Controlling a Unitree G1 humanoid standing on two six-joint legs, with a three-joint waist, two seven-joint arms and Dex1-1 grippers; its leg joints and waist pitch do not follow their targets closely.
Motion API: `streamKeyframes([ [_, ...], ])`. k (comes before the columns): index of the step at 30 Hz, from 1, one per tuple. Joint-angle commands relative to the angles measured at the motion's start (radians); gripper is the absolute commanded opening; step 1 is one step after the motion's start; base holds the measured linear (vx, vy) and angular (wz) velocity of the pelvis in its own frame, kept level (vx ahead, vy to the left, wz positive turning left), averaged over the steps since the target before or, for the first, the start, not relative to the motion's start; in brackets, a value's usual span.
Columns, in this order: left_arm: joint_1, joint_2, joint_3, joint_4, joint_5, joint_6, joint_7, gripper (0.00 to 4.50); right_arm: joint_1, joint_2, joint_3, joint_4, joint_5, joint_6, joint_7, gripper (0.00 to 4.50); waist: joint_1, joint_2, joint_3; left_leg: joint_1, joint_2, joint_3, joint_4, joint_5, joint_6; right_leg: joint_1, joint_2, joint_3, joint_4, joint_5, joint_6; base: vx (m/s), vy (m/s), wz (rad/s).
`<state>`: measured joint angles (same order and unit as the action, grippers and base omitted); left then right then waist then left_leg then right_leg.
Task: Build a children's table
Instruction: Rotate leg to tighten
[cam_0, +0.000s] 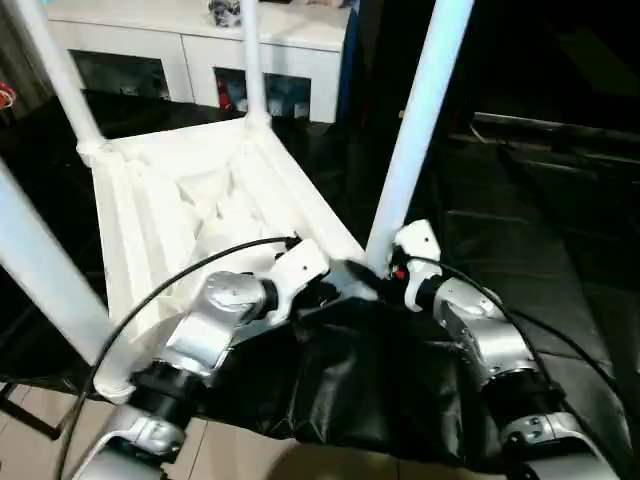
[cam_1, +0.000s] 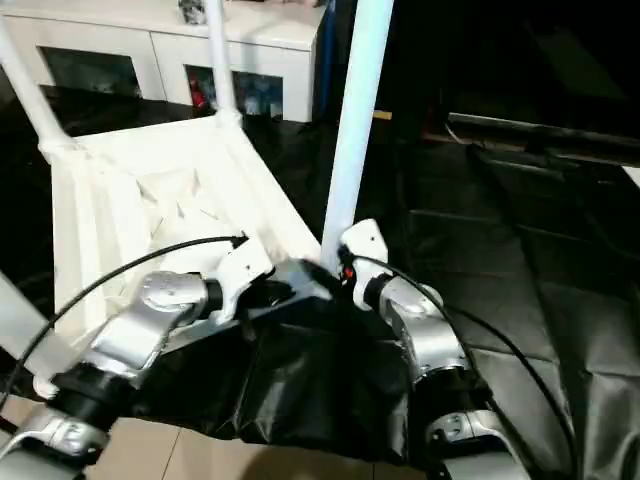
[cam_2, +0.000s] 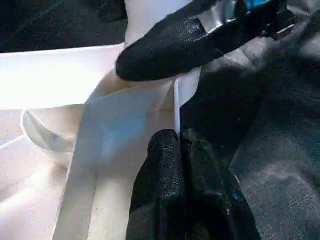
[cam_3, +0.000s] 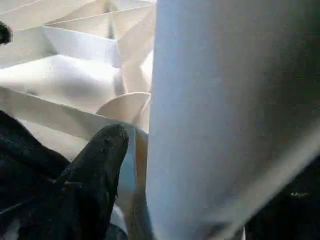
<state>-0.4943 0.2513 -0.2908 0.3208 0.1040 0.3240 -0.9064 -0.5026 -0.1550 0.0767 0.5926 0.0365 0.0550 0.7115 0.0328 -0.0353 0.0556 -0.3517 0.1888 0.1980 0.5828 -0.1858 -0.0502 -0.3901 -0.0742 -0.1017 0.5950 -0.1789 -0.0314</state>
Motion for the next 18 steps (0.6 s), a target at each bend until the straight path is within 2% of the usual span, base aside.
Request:
streamKeyframes([
  [1,0.005,0.008,-0.059,-0.038,-0.04,-0.029,-0.093,0.0,0.012,-0.037,0.089,-0.021,-0.001,-0.005,0.164,3.3,0.005,0.008,-0.066,0.003,0.054,-0.028,-0.063,-0.193,0.045,0.048,-0.085,0.066,-0.07,-0.217,-0.201,0.0,0.0,0.0],
  [4,0.006,0.047,-0.061,-0.04,-0.053,-0.05,-0.153,0.0,0.015,-0.099,0.101,-0.041,0.016,0.009,0.289,3.3,0.006,0.008,-0.064,0.003,0.055,-0.027,-0.062,-0.197,0.061,0.048,-0.083,0.068,-0.068,-0.197,-0.215,0.0,0.0,0.0],
  [8,0.012,0.073,-0.068,-0.056,-0.071,-0.045,-0.209,0.0,0.015,-0.133,0.108,-0.054,0.034,0.019,0.363,3.3,0.01,0.009,-0.06,0.007,0.057,-0.027,-0.063,-0.223,0.052,0.044,-0.085,0.067,-0.073,-0.247,-0.214,0.0,0.0,0.0],
  [10,0.017,0.111,-0.077,-0.066,-0.084,-0.051,-0.278,0.0,0.016,-0.19,0.129,-0.067,0.056,0.019,0.482,3.3,0.016,0.011,-0.059,0.01,0.058,-0.027,-0.064,-0.239,0.047,0.043,-0.083,0.067,-0.076,-0.271,-0.208,0.0,0.0,0.0],
  [13,0.017,0.122,-0.079,-0.069,-0.09,-0.051,-0.292,0.0,0.014,-0.2,0.13,-0.064,0.064,0.016,0.506,2.95,0.02,0.009,-0.059,0.01,0.059,-0.028,-0.064,-0.242,0.039,0.043,-0.085,0.068,-0.075,-0.279,-0.206,0.0,0.0,0.0],
  [15,0.018,0.141,-0.08,-0.072,-0.097,-0.053,-0.316,0.0,0.012,-0.212,0.129,-0.073,0.076,0.032,0.545,2.93,0.024,0.009,-0.06,0.011,0.058,-0.028,-0.064,-0.239,0.035,0.043,-0.085,0.068,-0.076,-0.284,-0.204,0.0,0.0,0.0],
  [18,0.018,0.155,-0.078,-0.072,-0.101,-0.057,-0.332,0.0,0.014,-0.223,0.134,-0.086,0.088,0.048,0.58,2.53,0.03,0.009,-0.063,0.012,0.06,-0.026,-0.063,-0.22,0.037,0.043,-0.084,0.068,-0.07,-0.249,-0.211,0.0,0.0,0.0],
])
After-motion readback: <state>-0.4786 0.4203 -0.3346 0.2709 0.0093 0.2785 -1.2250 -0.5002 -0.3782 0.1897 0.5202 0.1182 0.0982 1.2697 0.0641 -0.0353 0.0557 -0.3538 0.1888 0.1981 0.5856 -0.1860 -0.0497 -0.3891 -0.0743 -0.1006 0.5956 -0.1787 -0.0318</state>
